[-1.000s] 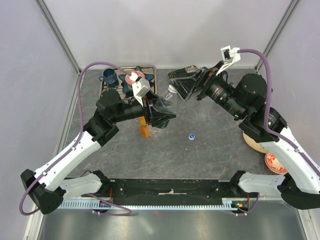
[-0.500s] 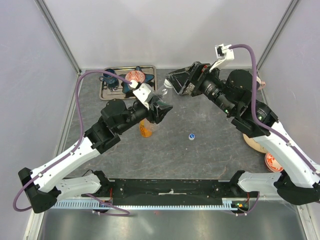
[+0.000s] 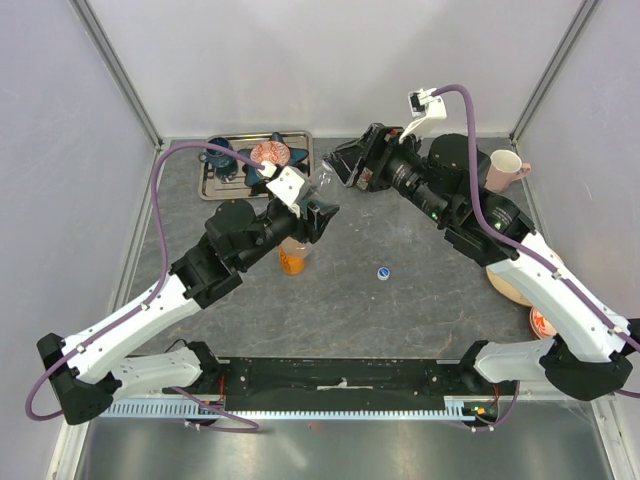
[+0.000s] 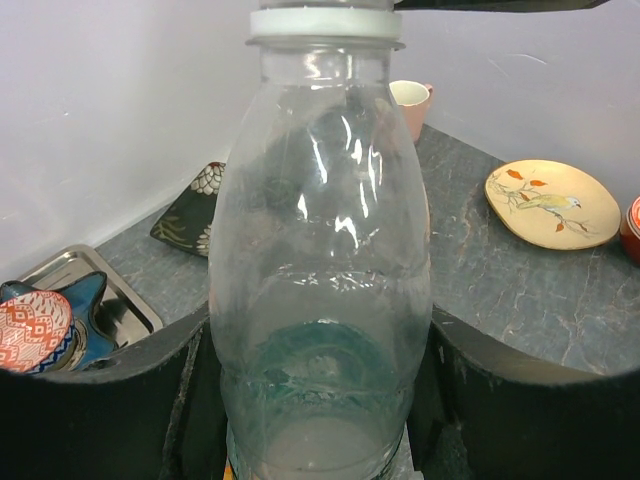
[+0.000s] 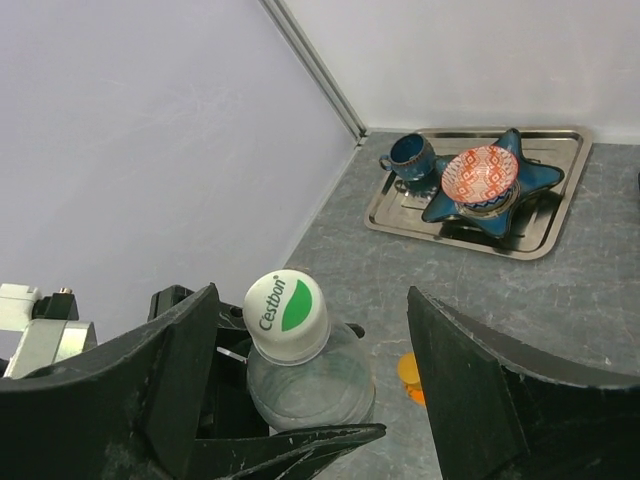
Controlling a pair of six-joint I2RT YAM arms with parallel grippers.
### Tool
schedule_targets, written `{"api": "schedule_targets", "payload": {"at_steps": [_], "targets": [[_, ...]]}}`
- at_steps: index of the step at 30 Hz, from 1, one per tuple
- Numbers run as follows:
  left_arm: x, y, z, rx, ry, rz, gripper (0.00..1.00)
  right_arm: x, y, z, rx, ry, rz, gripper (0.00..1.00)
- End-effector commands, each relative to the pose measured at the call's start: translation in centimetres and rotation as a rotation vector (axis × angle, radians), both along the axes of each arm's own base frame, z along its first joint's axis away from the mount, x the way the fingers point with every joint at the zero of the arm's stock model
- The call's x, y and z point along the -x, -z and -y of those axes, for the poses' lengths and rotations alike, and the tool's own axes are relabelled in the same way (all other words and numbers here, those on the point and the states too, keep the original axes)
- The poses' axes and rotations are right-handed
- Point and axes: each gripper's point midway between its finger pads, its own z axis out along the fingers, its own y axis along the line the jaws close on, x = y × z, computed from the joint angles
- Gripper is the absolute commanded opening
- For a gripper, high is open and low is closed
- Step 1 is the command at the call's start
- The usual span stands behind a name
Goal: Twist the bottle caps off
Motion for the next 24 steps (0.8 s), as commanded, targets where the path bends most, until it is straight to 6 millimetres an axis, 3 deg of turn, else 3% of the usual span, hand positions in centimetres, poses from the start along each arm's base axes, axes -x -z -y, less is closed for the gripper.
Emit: {"api": "schedule_targets", "payload": {"at_steps": [1, 24], "targets": [[-0.3, -1.0, -0.2, -0.002, -0.021, 0.052, 0.42, 0.2, -1.4, -0.3, -0.027, -0.014, 0.036, 0.82], [-0.2, -0.3, -0.1, -0.010, -0.016, 0.032, 0.42, -0.1, 0.3, -1.5, -0.003, -0.048, 0.016, 0.59]]}}
